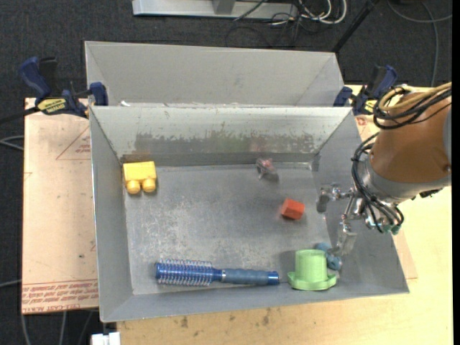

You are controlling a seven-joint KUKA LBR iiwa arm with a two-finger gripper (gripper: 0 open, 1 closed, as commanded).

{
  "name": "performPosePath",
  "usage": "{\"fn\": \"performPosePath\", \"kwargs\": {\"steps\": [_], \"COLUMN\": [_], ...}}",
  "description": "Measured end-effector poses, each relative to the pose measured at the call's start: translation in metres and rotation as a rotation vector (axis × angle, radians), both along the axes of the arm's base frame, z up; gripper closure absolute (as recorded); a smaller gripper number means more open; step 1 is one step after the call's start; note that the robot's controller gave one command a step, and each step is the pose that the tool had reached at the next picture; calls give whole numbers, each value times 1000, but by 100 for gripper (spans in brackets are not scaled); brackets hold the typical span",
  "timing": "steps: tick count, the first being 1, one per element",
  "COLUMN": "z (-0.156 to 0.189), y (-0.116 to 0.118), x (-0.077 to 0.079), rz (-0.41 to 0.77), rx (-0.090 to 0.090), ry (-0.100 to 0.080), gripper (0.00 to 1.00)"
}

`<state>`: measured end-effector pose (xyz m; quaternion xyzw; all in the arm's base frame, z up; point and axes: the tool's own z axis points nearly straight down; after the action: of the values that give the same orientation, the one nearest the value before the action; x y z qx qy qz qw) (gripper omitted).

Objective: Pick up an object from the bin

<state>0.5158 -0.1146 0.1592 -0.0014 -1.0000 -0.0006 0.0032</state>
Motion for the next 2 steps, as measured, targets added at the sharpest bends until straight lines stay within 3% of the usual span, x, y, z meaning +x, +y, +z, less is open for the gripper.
{"fn": "performPosePath", "kwargs": {"steps": [2], "z": [-90], "y": [43], "x": [94], "rz": [501], "rx": [2], "ry": [-10], "gripper": [0]}}
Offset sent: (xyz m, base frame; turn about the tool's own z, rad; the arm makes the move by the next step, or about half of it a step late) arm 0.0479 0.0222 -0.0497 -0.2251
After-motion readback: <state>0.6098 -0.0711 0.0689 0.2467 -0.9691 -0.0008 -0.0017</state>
